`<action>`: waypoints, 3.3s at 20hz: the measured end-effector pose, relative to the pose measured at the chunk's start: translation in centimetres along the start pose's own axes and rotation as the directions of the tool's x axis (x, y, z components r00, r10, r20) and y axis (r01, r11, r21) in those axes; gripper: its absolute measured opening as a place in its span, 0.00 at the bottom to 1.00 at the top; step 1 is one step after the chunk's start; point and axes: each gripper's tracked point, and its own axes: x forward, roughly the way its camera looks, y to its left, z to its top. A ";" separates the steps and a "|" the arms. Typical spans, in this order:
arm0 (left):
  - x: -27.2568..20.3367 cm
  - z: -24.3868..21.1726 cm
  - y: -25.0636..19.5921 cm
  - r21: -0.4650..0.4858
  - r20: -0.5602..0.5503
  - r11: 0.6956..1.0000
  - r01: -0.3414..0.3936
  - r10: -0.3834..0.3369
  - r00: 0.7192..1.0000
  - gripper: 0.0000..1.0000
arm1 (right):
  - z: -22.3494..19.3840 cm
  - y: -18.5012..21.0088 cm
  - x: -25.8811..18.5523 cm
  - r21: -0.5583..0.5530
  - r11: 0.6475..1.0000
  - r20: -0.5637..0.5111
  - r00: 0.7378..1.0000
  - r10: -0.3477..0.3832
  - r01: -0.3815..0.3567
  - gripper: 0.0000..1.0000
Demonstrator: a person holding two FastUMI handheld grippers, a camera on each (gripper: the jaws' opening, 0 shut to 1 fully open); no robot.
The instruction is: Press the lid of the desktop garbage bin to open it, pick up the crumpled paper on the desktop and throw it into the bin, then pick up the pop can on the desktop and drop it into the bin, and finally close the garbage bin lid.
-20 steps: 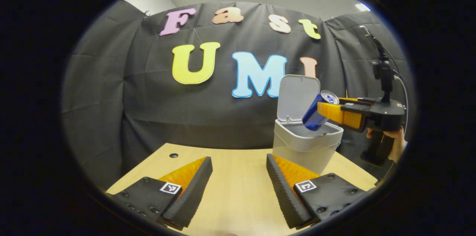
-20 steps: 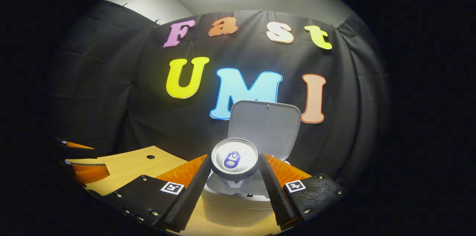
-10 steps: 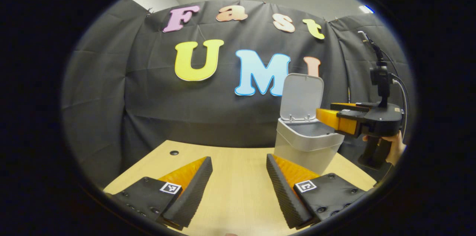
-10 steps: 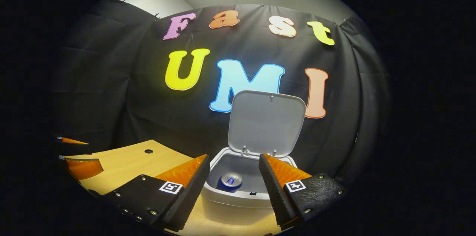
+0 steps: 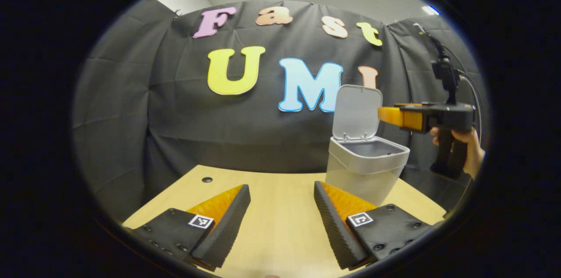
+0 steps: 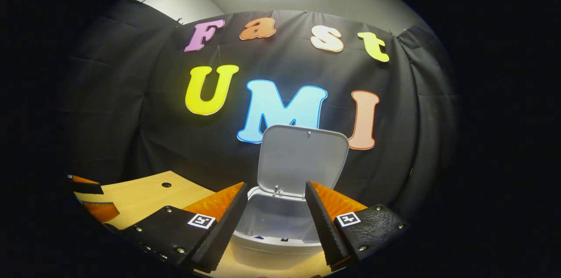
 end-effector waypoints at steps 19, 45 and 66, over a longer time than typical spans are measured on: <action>-0.5 2.5 5.4 -0.047 0.058 0.999 -0.010 0.013 0.998 0.96 | 8.7 -5.8 12.9 -0.024 0.979 0.038 0.979 -0.202 0.203 0.85; -6.0 1.5 -0.4 -0.050 0.074 0.996 -0.077 0.080 0.994 0.96 | 1.7 -5.0 7.2 0.194 0.979 -0.136 0.990 -0.041 0.067 0.87; -8.2 2.1 0.4 -0.005 0.085 0.996 -0.090 0.090 0.992 0.96 | -9.0 -2.0 6.7 0.033 0.997 -0.122 0.990 -0.069 0.074 0.90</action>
